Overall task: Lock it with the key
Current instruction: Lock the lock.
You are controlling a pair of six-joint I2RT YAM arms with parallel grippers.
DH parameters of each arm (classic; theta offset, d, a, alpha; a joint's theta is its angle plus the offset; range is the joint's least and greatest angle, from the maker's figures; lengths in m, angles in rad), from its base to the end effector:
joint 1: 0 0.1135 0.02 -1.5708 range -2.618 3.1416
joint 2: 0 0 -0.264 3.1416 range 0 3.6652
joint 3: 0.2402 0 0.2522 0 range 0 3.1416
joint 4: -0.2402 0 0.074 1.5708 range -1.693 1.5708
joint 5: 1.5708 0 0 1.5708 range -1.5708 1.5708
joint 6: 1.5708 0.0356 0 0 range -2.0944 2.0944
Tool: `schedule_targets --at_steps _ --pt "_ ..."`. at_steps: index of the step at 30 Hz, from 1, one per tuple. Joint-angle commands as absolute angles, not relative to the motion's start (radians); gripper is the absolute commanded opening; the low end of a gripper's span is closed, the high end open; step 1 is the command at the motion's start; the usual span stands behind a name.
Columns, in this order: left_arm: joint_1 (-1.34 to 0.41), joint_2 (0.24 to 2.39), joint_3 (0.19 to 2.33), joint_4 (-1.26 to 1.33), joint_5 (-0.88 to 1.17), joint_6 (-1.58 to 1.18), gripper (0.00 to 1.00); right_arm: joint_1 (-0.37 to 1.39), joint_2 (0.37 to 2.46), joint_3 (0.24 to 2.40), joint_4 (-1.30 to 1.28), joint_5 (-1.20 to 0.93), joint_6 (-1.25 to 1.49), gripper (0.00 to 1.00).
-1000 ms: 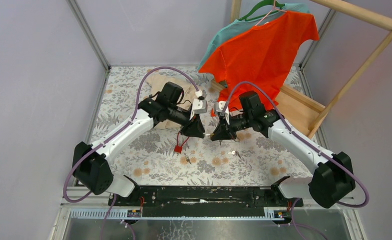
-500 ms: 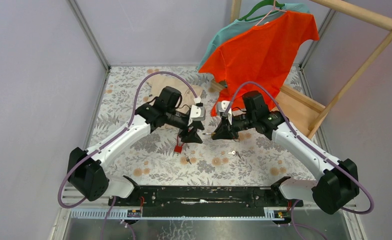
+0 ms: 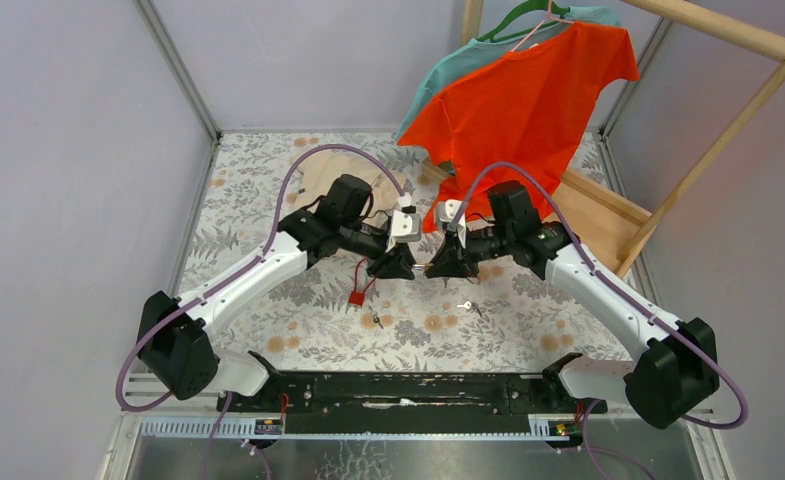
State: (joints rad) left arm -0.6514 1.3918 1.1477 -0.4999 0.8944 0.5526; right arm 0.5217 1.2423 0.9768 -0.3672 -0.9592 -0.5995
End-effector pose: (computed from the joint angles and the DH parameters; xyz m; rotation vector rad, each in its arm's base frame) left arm 0.2186 -0.2016 0.3071 1.5880 1.5137 -1.0749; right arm 0.2136 0.1564 0.3012 -1.4997 1.4041 0.9933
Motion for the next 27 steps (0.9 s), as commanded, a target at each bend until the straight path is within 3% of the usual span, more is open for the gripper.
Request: schedule_targets --at_steps 1,4,17,27 --pt "-0.656 1.398 1.135 -0.443 0.866 0.517 0.35 0.510 1.201 0.978 -0.319 -0.971 -0.594 0.00" --pt "-0.656 1.414 1.139 -0.448 0.864 0.479 0.26 0.509 1.199 0.977 -0.322 -0.958 -0.604 0.00" --pt "-0.655 1.475 1.177 -0.413 0.998 0.308 0.06 0.509 1.164 0.948 -0.295 -0.884 -0.634 0.00" --pt "-0.654 1.474 1.172 -0.393 1.058 0.282 0.00 0.509 1.161 0.945 -0.291 -0.870 -0.634 0.00"
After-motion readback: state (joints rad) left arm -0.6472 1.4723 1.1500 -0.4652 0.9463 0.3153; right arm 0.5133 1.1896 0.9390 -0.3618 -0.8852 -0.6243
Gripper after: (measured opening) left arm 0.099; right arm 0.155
